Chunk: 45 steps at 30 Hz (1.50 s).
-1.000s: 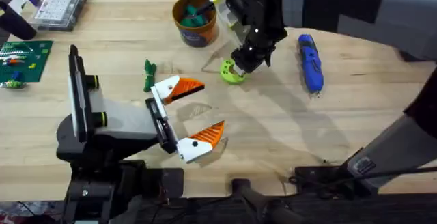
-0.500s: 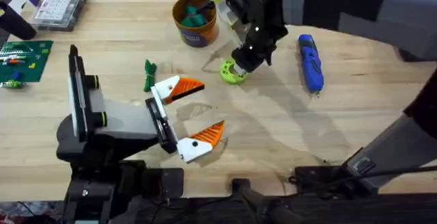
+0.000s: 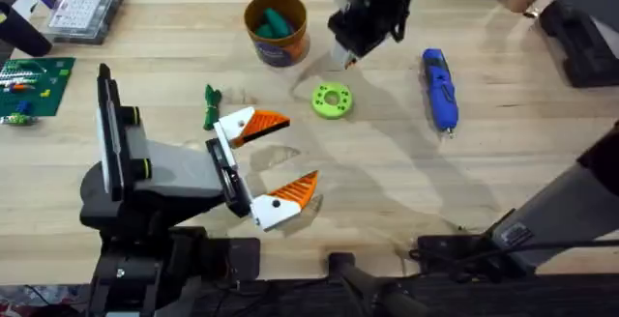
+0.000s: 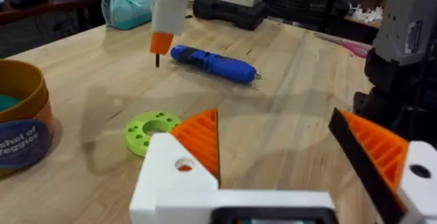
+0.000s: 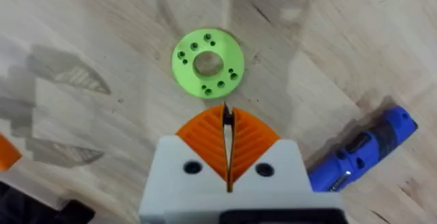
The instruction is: Pick up the gripper from the table and insert it into the empty holder that is missing its gripper. Then pick up a screw, insert it into the mounting hole, and use the screwdriver to tighten it. Finally, clean up the table by picking up the vegetable and placing it into the bucket.
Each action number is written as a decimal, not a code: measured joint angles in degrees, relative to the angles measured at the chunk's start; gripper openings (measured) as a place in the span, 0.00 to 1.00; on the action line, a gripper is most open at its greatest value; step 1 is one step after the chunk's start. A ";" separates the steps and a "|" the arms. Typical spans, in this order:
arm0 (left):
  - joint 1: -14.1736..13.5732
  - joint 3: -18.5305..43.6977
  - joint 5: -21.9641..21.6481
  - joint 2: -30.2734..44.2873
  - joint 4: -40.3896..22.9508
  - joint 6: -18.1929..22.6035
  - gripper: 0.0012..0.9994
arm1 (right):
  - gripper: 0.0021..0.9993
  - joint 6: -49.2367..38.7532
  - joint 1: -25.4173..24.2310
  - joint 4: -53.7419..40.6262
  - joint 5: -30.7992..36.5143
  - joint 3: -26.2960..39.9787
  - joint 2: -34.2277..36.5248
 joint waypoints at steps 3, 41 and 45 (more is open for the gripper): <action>0.00 0.00 0.00 0.00 0.00 0.02 0.99 | 0.01 -0.02 0.00 -2.91 -0.02 2.85 -0.24; 0.00 0.00 0.00 0.00 0.00 0.02 0.99 | 0.00 -4.79 18.24 -11.29 -0.09 16.66 -0.28; 0.00 0.00 0.00 0.00 0.00 0.02 0.99 | 0.00 -6.09 20.43 -10.69 -0.09 16.66 -0.28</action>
